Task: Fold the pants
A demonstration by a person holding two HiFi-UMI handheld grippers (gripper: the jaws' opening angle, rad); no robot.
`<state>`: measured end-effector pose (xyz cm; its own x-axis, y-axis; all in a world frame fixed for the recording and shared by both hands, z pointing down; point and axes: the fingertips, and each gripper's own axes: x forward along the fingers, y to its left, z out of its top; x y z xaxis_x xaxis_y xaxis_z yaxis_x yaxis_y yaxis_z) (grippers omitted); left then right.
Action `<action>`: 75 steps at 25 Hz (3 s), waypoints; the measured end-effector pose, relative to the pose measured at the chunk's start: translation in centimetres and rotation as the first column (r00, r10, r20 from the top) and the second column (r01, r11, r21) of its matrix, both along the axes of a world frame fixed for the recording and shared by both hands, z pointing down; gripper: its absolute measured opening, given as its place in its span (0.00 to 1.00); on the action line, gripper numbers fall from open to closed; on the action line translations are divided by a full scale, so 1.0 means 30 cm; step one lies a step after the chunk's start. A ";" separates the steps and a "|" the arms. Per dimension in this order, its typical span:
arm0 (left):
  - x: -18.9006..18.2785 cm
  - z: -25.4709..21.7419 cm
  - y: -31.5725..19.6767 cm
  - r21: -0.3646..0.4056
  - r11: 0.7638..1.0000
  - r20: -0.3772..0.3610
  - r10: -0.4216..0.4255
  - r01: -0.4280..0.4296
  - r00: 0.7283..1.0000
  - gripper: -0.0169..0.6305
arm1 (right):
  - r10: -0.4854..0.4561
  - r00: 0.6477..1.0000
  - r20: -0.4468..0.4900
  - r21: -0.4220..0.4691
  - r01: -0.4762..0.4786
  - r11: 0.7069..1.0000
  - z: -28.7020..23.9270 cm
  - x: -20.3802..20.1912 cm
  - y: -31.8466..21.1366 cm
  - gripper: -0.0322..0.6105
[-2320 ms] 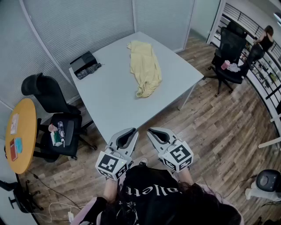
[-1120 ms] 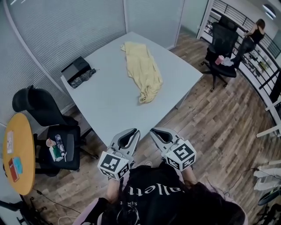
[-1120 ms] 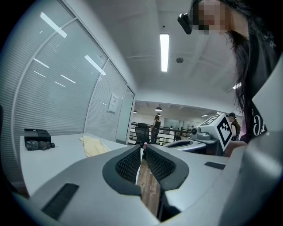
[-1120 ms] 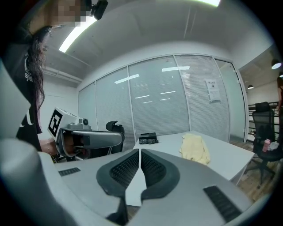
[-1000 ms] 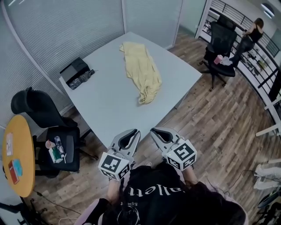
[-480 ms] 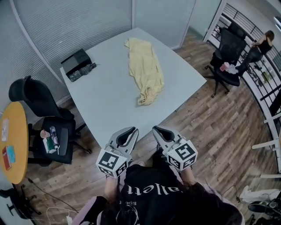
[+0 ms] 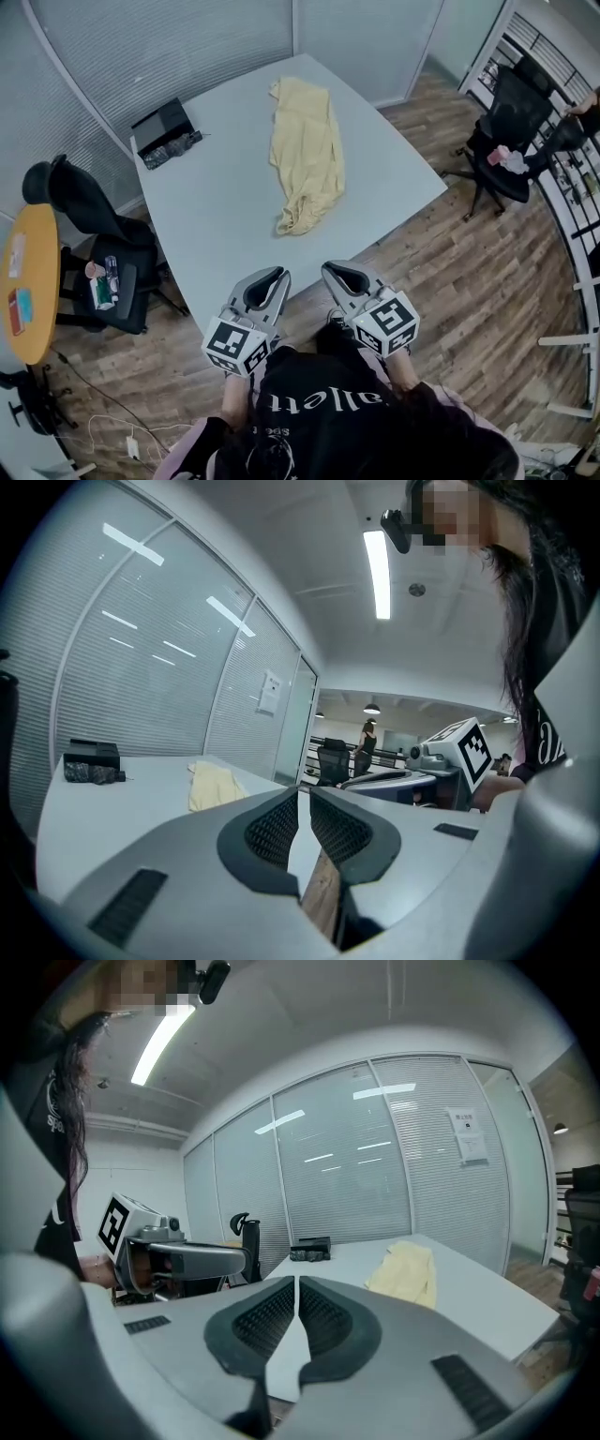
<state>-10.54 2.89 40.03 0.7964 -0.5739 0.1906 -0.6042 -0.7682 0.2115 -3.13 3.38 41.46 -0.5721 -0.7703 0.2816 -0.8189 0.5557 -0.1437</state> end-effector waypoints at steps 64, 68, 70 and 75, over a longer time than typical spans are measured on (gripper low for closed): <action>0.071 0.801 -0.529 -0.243 0.962 0.478 0.010 0.122 0.878 0.41 | -0.432 0.851 -0.299 -0.298 0.347 0.889 0.648 0.132 -0.722 0.40; 0.093 0.817 -0.557 -0.217 0.973 0.481 0.034 0.082 0.876 0.41 | -0.537 0.750 -0.387 -0.362 0.412 0.836 0.743 0.113 -0.756 0.46; 0.111 0.826 -0.558 -0.200 0.979 0.493 0.068 0.037 0.868 0.41 | -0.588 0.687 -0.427 -0.404 0.436 0.804 0.791 0.109 -0.771 0.48; 0.138 0.888 -0.527 -0.190 0.981 0.548 0.142 -0.043 0.824 0.41 | -0.657 0.612 -0.441 -0.486 0.453 0.747 0.884 0.092 -0.777 0.48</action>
<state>-6.41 -12.91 66.66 0.5734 -0.4245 0.7007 -0.5847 -0.8111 -0.0129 -0.37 -19.94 67.98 -0.5164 -0.1723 0.8388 -0.3421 0.9395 -0.0176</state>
